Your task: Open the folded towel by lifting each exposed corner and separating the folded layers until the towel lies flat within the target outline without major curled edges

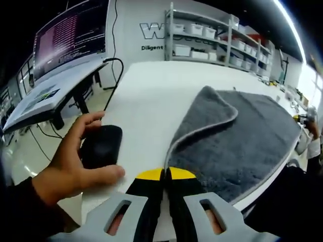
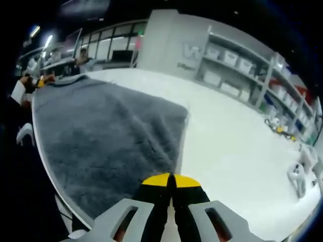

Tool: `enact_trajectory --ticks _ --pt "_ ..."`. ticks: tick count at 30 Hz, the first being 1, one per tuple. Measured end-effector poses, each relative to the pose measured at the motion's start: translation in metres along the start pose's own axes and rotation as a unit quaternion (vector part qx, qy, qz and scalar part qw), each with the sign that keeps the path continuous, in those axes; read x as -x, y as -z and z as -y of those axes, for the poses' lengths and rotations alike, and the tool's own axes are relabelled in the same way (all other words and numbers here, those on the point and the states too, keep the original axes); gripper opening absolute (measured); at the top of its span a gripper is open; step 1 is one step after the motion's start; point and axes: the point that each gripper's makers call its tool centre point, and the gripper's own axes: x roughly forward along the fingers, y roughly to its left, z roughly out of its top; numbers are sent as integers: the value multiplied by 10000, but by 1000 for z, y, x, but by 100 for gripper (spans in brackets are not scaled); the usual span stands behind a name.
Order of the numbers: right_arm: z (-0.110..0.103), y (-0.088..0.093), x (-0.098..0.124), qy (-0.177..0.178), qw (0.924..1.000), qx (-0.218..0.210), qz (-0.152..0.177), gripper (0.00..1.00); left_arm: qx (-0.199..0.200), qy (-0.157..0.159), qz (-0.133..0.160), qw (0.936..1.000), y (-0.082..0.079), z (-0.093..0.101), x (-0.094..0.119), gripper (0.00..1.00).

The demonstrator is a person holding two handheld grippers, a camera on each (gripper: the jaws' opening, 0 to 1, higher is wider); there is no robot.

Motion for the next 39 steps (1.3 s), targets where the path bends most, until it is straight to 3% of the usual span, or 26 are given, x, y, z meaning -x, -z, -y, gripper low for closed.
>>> enact_trajectory --ticks 15,39 --pt "8 1 -4 23 9999 83 -74 0 0 -50 -313 9995 12 0 -3 2" --pt "8 3 0 -29 9998 124 -154 0 18 -13 -319 9995 15 -3 -2 6"
